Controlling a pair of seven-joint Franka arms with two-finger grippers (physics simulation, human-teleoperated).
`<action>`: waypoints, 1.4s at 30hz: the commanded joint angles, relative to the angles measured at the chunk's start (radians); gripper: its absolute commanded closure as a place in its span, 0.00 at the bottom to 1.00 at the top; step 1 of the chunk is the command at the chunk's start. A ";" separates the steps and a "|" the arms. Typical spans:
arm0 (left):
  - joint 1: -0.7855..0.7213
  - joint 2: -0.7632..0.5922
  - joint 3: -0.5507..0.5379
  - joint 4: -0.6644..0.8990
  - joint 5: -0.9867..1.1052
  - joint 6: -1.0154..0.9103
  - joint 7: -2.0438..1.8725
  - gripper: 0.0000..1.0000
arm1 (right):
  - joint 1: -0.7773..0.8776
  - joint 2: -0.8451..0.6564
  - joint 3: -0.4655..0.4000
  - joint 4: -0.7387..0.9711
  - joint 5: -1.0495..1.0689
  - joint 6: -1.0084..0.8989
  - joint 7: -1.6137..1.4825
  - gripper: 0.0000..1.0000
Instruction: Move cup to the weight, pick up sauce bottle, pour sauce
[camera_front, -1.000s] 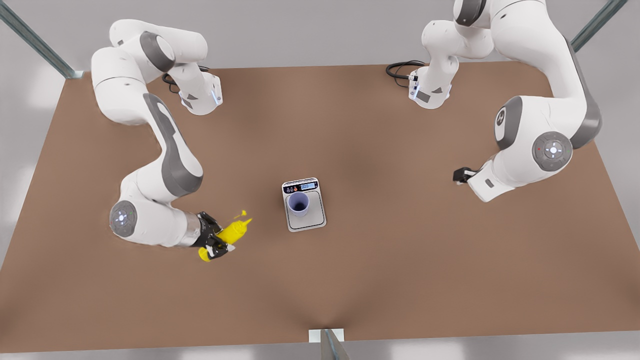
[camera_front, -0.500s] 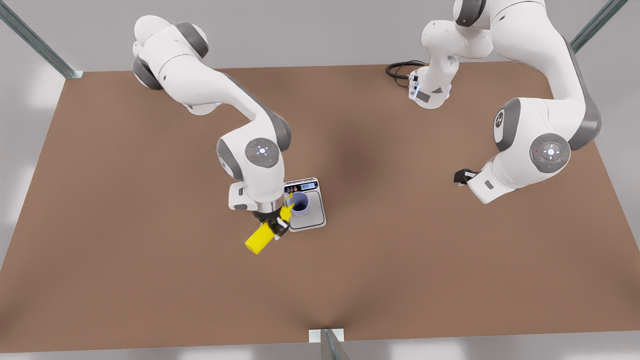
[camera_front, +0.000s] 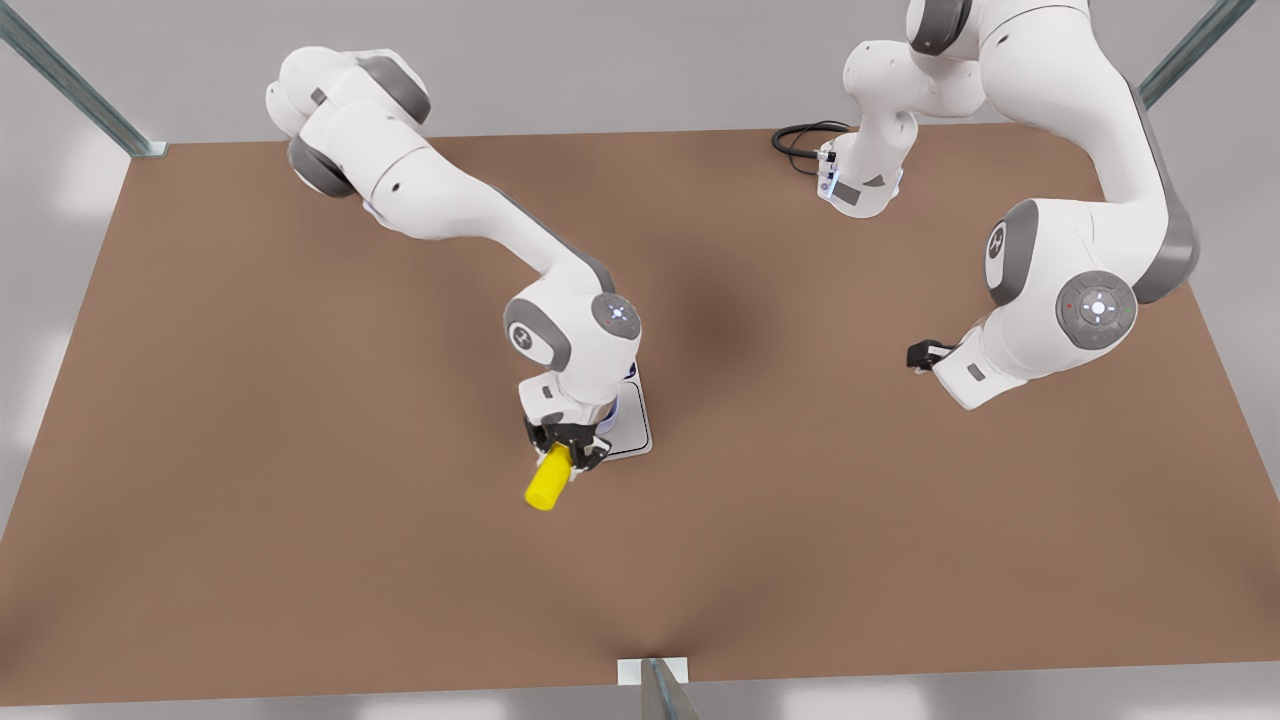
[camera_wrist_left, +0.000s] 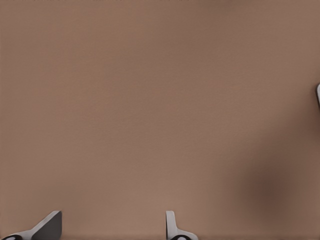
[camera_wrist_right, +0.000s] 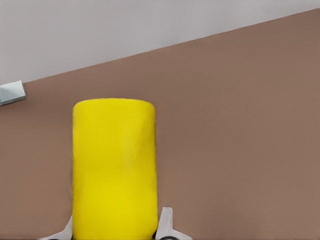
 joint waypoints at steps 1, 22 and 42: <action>0.000 0.000 0.000 0.000 0.000 0.000 0.000 0.00 | 0.000 0.003 -0.003 -0.001 0.007 0.034 -0.002 0.70; 0.000 0.000 0.000 0.002 0.000 -0.008 -0.003 0.00 | -0.037 -0.039 0.004 0.001 0.289 0.163 -0.011 0.70; -0.003 0.036 -0.006 -0.006 0.000 -0.048 -0.003 0.00 | -0.142 -0.178 -0.298 -0.191 1.435 0.215 -0.312 0.70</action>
